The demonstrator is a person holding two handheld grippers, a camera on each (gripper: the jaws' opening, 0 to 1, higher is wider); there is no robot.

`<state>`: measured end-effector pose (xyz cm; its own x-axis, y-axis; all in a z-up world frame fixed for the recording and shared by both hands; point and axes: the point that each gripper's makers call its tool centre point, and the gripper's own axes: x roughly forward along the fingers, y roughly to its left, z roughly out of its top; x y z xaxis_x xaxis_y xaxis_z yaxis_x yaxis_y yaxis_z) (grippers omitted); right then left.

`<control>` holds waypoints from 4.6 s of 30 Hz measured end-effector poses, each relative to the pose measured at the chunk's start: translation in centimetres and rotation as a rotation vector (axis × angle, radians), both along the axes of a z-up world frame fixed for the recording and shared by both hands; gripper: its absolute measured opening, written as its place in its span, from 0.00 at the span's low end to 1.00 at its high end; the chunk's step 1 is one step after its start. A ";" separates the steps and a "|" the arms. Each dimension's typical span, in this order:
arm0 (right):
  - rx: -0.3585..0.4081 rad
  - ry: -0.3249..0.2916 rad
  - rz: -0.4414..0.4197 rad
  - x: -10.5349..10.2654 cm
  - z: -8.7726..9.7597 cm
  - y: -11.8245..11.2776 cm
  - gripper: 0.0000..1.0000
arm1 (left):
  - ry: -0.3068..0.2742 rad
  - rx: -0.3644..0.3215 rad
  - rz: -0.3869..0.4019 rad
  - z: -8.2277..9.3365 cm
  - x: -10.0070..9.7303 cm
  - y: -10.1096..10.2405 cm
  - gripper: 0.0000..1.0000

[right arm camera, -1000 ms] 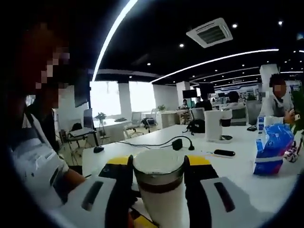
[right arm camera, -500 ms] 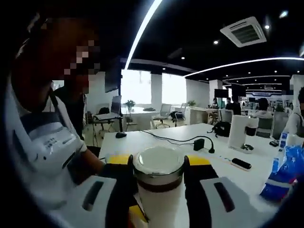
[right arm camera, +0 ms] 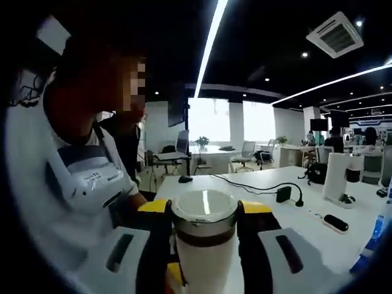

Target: Grasp the water cup twist off the cup lid place the cup lid on the table

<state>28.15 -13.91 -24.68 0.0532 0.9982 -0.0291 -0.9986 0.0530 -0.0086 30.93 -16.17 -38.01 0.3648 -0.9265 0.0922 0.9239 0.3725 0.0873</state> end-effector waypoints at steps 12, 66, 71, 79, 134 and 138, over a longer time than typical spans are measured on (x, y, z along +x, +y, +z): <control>0.010 -0.074 -0.095 -0.5 0.2 -0.2 0.45 | -0.009 0.001 0.000 0.0 -0.1 -0.1 0.45; 0.026 0.020 -0.764 2.0 0.5 -1.3 0.46 | -0.015 0.011 0.012 -0.1 -0.2 -0.2 0.45; -0.013 0.031 -0.648 1.5 0.3 -1.2 0.46 | -0.017 0.009 0.008 -0.1 -0.4 -0.3 0.45; -0.032 0.063 -0.479 1.0 0.1 -1.0 0.46 | -0.017 0.007 0.002 0.0 -0.5 -0.4 0.45; 0.193 0.119 -0.777 -5.2 1.2 -4.2 0.71 | -0.025 0.014 0.002 0.0 -0.4 -0.4 0.45; 0.175 0.116 -0.801 -6.0 0.5 -3.4 0.74 | -0.027 0.016 0.005 0.0 -0.5 -0.4 0.46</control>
